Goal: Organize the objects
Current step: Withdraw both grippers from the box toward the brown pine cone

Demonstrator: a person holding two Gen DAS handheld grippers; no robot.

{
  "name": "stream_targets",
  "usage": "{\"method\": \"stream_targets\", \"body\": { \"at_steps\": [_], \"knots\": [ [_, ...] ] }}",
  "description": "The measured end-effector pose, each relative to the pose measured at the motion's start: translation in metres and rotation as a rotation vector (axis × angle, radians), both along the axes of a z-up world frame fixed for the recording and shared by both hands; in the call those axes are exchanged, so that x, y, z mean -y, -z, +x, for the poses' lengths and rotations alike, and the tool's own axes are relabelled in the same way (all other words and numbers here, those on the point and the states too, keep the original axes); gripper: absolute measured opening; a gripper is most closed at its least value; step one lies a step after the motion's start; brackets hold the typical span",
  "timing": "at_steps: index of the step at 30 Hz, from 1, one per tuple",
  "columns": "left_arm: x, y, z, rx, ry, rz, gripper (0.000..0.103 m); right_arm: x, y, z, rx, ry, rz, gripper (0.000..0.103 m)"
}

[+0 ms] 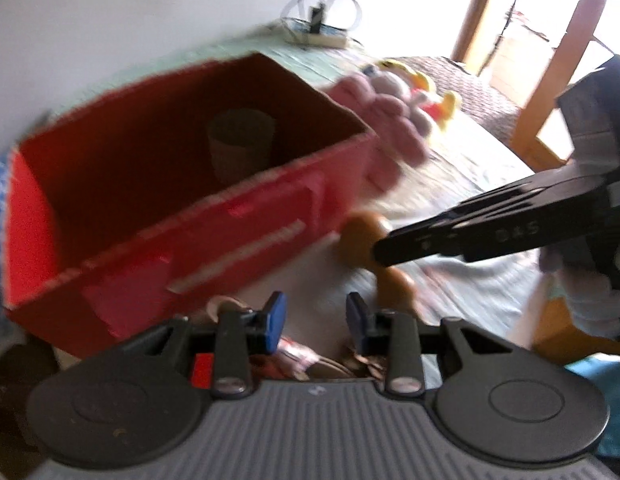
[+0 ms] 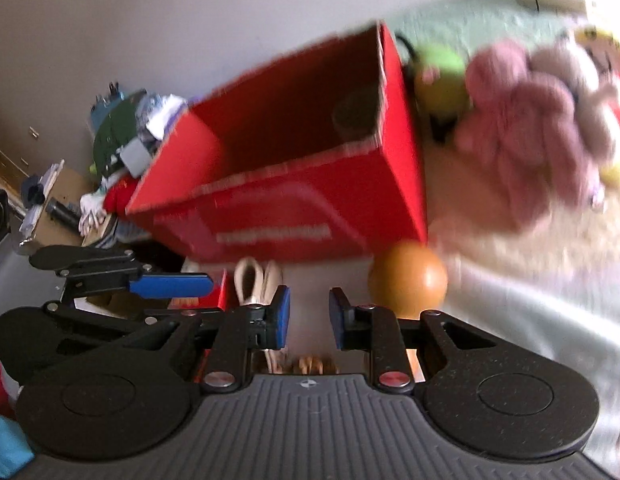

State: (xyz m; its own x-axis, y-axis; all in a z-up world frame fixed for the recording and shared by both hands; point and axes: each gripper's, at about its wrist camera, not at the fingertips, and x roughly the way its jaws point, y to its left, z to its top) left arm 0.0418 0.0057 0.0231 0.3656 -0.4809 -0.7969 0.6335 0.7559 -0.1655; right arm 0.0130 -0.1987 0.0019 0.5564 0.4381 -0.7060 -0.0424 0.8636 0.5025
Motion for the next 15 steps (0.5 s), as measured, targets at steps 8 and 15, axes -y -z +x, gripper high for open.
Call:
{"method": "stream_targets", "body": {
  "at_steps": [8,15],
  "knots": [
    [0.019,0.026,-0.014,-0.113,0.127,-0.019,0.033,0.002,0.026,-0.015,-0.152,-0.002,0.078,0.025],
    [0.03,0.043,-0.016,-0.177,0.144,-0.003,0.033,0.01,0.039,-0.023,-0.217,0.023,0.161,0.03]
  ]
}}
